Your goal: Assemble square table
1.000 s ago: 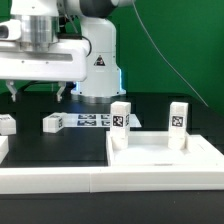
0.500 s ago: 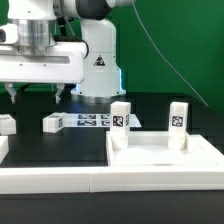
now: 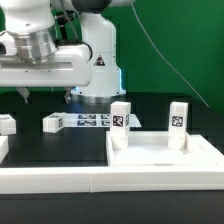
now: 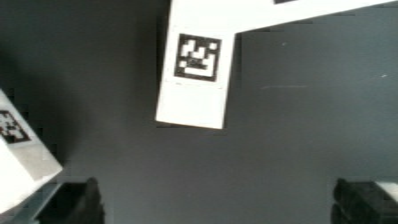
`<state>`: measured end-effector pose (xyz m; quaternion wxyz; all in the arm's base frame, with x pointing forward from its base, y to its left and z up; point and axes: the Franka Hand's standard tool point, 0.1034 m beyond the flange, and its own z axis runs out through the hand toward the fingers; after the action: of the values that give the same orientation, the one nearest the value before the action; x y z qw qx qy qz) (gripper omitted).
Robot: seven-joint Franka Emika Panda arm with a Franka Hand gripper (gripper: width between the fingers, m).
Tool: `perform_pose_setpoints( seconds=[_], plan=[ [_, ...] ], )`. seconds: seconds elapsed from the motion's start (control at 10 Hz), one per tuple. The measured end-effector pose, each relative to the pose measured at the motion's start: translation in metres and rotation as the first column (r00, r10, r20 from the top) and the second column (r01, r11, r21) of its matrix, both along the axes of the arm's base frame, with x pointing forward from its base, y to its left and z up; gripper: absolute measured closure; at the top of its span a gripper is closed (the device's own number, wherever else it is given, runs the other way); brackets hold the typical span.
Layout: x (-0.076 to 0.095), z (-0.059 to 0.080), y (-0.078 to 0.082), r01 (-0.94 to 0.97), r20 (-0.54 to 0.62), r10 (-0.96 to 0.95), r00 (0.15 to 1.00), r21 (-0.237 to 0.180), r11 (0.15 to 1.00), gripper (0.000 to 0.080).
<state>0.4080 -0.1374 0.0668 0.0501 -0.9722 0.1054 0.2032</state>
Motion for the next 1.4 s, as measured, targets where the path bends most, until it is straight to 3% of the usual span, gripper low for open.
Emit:
perform_pose_setpoints(
  seconds=[0.3,0.6,0.9,1.4],
  plan=[
    [-0.002,-0.005,0.001,0.002,-0.164,0.006,0.987,0.045,0.999,0.015],
    [-0.017,-0.023,-0.007,0.033,-0.322,-0.012,0.947,0.061,0.998,0.015],
    [-0.012,-0.026,-0.008,0.027,-0.312,-0.009,0.95,0.053,0.998,0.015],
    [-0.021,-0.035,-0.008,0.028,-0.338,-0.009,0.941,0.05,0.998,0.015]
  ],
)
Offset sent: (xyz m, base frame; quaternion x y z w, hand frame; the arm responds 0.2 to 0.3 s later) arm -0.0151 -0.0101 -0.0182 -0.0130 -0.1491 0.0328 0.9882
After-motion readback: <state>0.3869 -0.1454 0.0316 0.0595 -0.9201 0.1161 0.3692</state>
